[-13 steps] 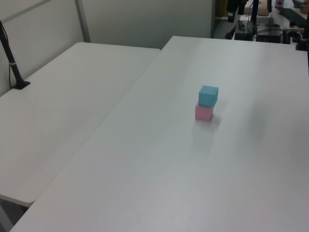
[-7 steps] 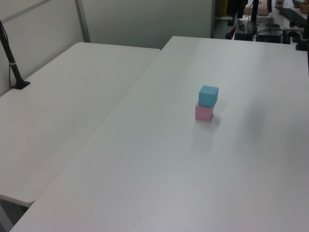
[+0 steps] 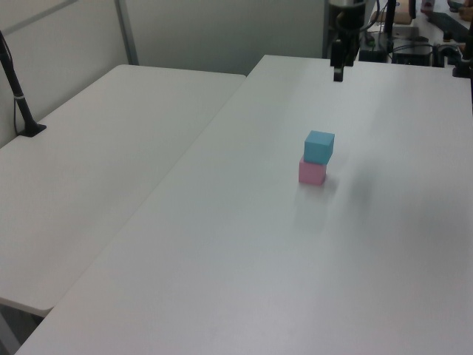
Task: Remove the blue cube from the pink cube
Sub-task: 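Move the gripper down over the light-blue cube on the pink cube, then lower the open gripper around the light-blue cube and close it, then lift the light-blue cube off the pink cube and carry it aside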
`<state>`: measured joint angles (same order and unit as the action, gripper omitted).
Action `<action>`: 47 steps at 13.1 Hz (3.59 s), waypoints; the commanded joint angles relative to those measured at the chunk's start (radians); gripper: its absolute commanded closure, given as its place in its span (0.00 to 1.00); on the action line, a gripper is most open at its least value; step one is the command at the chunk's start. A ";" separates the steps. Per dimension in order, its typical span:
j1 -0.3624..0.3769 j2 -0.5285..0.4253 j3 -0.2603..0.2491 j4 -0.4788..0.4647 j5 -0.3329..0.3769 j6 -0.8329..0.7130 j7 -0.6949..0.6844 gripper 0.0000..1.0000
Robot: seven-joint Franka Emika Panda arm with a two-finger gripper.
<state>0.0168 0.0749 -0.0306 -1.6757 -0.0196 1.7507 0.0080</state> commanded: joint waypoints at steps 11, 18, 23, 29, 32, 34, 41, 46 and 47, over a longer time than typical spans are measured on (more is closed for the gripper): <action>0.045 0.151 0.084 -0.113 0.044 0.280 0.075 0.00; 0.043 0.157 0.084 -0.114 -0.002 0.282 0.076 0.00; 0.045 0.178 0.084 -0.114 -0.058 0.283 0.099 0.05; 0.048 0.180 0.092 -0.114 -0.060 0.280 0.113 0.47; 0.041 0.165 0.093 -0.107 -0.057 0.268 0.109 0.50; 0.029 0.143 0.093 -0.105 -0.052 0.256 0.101 0.50; -0.151 0.108 0.083 -0.078 -0.065 0.210 -0.095 0.50; -0.296 0.056 0.077 -0.223 -0.106 0.223 -0.341 0.50; -0.313 0.021 0.077 -0.301 -0.111 0.278 -0.356 0.50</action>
<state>-0.2619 0.1914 0.0456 -1.8058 -0.1058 1.9640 -0.2784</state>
